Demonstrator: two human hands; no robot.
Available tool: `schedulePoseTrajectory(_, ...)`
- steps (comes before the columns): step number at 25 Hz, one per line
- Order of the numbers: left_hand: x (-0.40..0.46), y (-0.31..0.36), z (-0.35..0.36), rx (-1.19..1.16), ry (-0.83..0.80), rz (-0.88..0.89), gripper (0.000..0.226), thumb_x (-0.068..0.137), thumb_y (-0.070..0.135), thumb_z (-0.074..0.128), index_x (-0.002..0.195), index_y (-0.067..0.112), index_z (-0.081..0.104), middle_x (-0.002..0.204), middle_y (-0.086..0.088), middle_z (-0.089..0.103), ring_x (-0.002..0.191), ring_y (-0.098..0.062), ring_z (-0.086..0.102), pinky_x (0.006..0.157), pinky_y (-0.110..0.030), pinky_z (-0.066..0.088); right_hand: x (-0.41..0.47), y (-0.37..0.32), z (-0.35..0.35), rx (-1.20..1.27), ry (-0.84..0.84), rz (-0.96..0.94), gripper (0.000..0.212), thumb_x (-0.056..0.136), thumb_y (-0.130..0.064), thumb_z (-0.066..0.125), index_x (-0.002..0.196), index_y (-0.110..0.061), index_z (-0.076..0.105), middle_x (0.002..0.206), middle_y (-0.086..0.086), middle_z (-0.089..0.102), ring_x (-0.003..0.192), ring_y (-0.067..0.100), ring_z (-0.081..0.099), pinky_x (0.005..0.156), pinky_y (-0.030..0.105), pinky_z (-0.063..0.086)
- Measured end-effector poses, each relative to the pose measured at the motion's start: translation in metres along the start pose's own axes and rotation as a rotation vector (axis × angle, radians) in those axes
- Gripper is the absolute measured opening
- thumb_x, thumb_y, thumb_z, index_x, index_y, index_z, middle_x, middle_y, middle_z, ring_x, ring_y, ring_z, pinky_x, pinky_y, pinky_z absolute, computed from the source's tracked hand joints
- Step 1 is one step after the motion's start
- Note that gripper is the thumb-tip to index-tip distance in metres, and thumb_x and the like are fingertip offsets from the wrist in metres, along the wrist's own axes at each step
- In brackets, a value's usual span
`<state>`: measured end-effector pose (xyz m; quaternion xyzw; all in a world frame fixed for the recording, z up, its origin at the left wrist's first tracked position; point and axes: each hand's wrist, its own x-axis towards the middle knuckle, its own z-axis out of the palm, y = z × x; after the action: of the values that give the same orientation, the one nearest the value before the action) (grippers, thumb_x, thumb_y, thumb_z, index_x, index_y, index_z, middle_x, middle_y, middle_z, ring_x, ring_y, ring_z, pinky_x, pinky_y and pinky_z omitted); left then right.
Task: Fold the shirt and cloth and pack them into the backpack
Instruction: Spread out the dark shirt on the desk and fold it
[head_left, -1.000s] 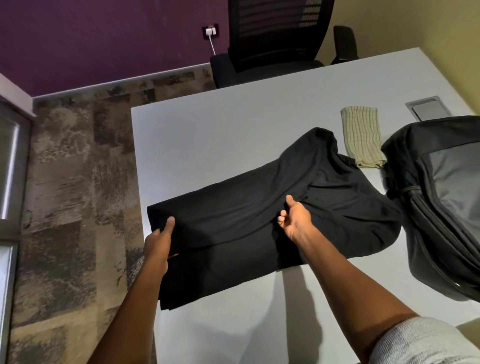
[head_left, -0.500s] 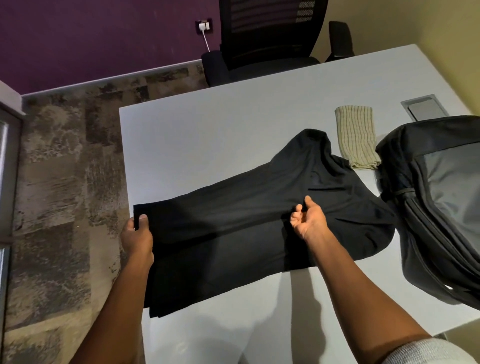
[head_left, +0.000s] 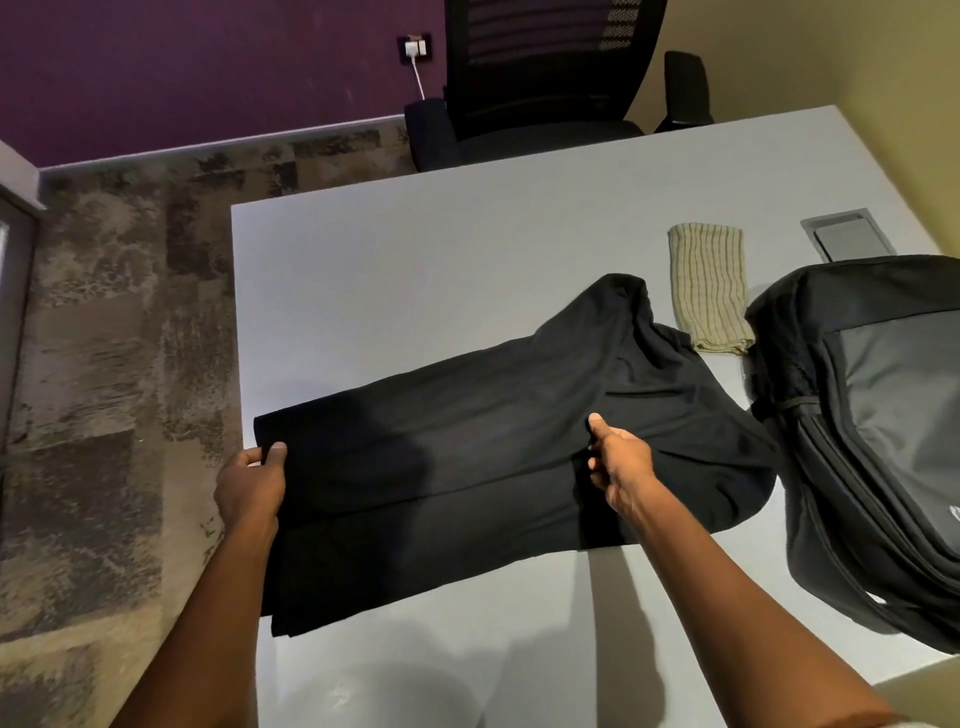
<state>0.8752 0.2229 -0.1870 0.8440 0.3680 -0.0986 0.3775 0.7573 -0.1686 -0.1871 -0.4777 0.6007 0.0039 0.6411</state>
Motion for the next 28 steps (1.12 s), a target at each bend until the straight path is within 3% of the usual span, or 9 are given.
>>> schedulePoseTrajectory(3,0.000,0.002,0.002,0.007,0.113,0.004,0.033,0.099,0.031,0.058,0.123,0.010,0.062,0.122,-0.014,0.065,0.112,-0.034,0.060,0.091,-0.040,0.045,-0.001,-0.009,-0.001,-0.129,-0.037,-0.099,0.029,0.095,-0.026,0.066,0.072,-0.015,0.053,0.064,0.004,0.053,0.044,0.013,0.045,0.041,0.019,0.032)
schedulePoseTrajectory(7,-0.036,0.022,0.025,0.000,0.328,0.156,0.046,0.096,0.024,0.057,0.138,0.011,0.045,0.144,-0.018,0.047,0.133,-0.038,0.045,0.108,-0.050,0.036,-0.017,-0.025,-0.005,-0.445,0.316,-0.518,0.013,0.096,-0.023,0.057,0.087,-0.014,0.059,0.085,0.003,0.064,0.082,0.023,0.059,0.073,0.030,0.040)
schedulePoseTrajectory(9,-0.067,0.029,0.057,0.091,0.176,0.497,0.056,0.095,0.025,0.061,0.146,0.011,0.041,0.152,-0.017,0.041,0.142,-0.036,0.037,0.116,-0.051,0.030,-0.024,-0.031,0.006,-0.529,0.172,-0.807,0.005,0.094,-0.017,0.059,0.097,-0.015,0.061,0.093,0.002,0.066,0.087,0.019,0.060,0.078,0.028,0.042)
schedulePoseTrajectory(11,-0.097,0.033,0.095,0.268,-0.056,0.748,0.062,0.095,0.030,0.062,0.151,0.015,0.039,0.161,-0.014,0.030,0.150,-0.032,0.025,0.121,-0.051,0.020,-0.023,-0.031,0.027,-0.672,-0.078,-0.969,0.022,0.092,-0.018,0.061,0.114,-0.012,0.062,0.112,0.004,0.065,0.103,0.019,0.060,0.091,0.026,0.044)
schedulePoseTrajectory(14,-0.109,0.031,0.136,0.589,-0.239,0.867,0.072,0.097,0.055,0.046,0.158,0.026,0.021,0.168,-0.008,0.007,0.155,-0.029,0.000,0.123,-0.056,0.002,-0.010,-0.017,0.062,-0.976,-0.408,-1.022,0.055,0.097,-0.027,0.057,0.147,-0.009,0.043,0.154,0.009,0.042,0.144,0.022,0.035,0.118,0.032,0.026)
schedulePoseTrajectory(18,-0.085,0.014,0.143,0.811,-0.158,0.912,0.082,0.094,0.074,0.017,0.160,0.029,0.004,0.169,-0.004,-0.004,0.154,-0.028,-0.010,0.122,-0.058,-0.003,0.031,-0.005,0.064,-1.434,-0.343,-1.149,0.068,0.104,-0.048,0.034,0.160,-0.015,0.014,0.168,0.002,0.006,0.155,0.021,0.000,0.126,0.044,0.001)
schedulePoseTrajectory(21,-0.081,0.014,0.143,0.863,-0.120,0.874,0.086,0.090,0.078,0.008,0.160,0.029,-0.005,0.168,-0.002,-0.011,0.154,-0.026,-0.015,0.123,-0.056,-0.005,0.058,-0.016,0.041,-1.513,-0.205,-1.201,0.074,0.100,-0.062,0.016,0.160,-0.019,0.010,0.168,-0.004,0.001,0.155,0.019,-0.001,0.125,0.048,0.000)
schedulePoseTrajectory(24,-0.082,0.015,0.144,0.878,-0.140,0.876,0.086,0.091,0.077,0.007,0.159,0.027,-0.006,0.167,-0.002,-0.011,0.154,-0.026,-0.015,0.123,-0.056,-0.005,0.087,-0.037,0.013,-1.467,-0.068,-1.046,0.075,0.100,-0.063,0.018,0.161,-0.021,0.004,0.168,-0.005,-0.005,0.155,0.019,-0.004,0.124,0.048,-0.002)
schedulePoseTrajectory(28,-0.085,0.017,0.147,0.798,-0.116,0.841,0.081,0.096,0.070,0.013,0.161,0.022,0.002,0.168,-0.004,-0.008,0.155,-0.027,-0.009,0.121,-0.061,-0.001,0.100,-0.078,-0.018,-1.207,0.051,-0.955,0.067,0.102,-0.044,0.043,0.156,-0.007,0.026,0.161,0.014,0.029,0.146,0.034,0.030,0.121,0.044,0.024)
